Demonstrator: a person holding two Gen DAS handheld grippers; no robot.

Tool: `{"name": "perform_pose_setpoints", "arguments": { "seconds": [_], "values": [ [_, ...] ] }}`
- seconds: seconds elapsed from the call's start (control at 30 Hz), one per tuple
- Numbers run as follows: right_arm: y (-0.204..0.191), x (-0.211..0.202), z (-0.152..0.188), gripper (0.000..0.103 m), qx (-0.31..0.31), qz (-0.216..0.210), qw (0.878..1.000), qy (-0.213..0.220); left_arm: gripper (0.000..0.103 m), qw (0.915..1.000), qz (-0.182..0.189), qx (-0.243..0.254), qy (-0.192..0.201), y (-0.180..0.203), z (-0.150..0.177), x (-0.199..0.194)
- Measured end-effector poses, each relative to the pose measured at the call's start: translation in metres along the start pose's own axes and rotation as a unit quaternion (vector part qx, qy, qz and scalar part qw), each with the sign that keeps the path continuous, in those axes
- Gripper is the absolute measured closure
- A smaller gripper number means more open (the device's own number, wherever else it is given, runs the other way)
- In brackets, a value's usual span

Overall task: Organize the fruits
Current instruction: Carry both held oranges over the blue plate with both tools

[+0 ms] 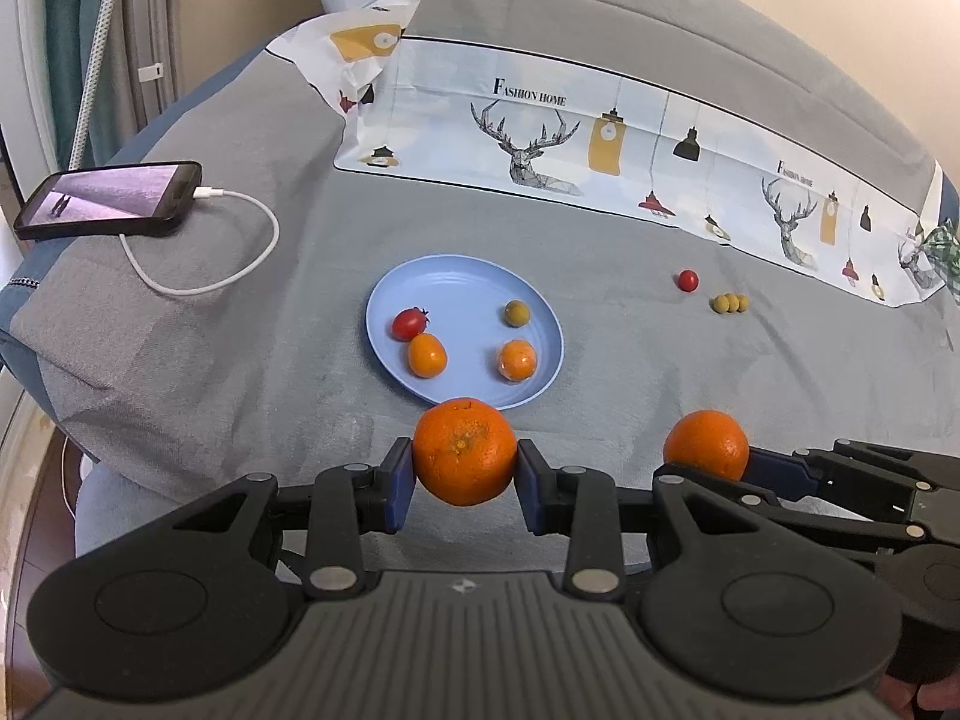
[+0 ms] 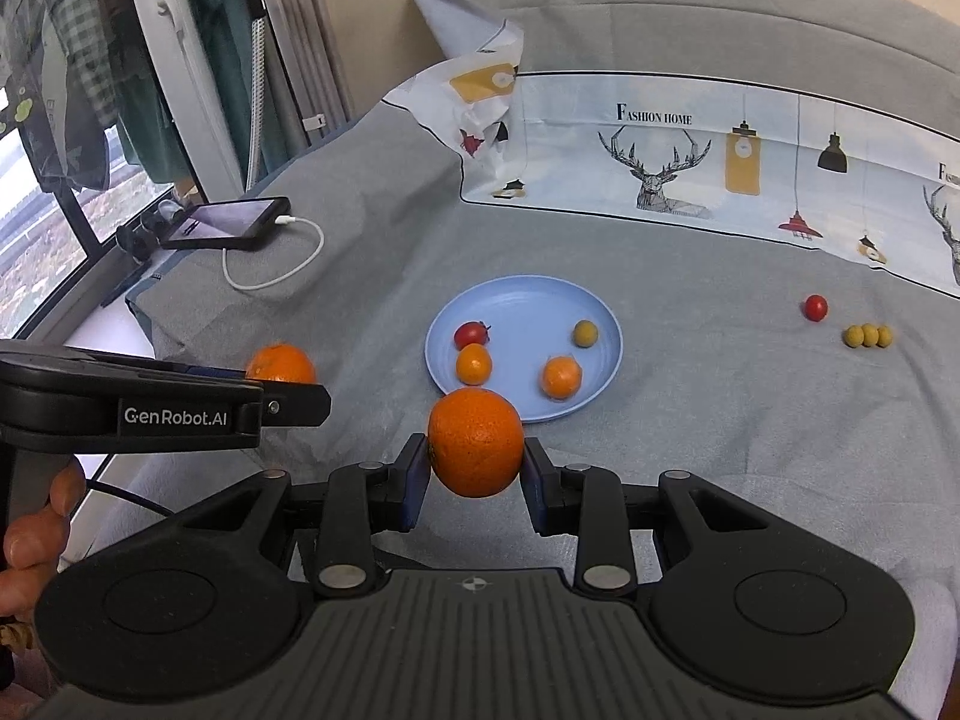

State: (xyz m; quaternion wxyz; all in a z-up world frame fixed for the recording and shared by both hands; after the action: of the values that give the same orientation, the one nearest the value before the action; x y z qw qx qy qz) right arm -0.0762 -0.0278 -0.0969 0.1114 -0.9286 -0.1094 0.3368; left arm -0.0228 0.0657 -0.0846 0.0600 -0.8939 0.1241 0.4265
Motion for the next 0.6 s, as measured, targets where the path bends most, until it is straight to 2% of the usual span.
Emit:
{"name": "perform_pose_setpoints", "arguments": {
  "seconds": [0.6],
  "values": [
    [0.008,0.014,-0.002,0.069,0.017,-0.007,1.0,-0.014,0.064,0.9999,-0.008,-0.004,-0.009,-0.003,-0.004,0.01]
  ]
}}
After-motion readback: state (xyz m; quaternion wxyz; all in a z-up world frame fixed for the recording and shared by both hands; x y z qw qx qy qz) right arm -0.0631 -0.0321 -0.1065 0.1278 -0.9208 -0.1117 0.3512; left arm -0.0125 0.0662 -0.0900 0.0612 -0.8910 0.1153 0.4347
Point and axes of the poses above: each gripper's, at about its wrist camera, not at the fingertips, and x roughly the way its jaws point, y to its right, z to its underside, the point moved 10 cm from there along x, roughly the way its jaws point, and after that the axes turned 11 degrees about -z, right-handed, at the moved point
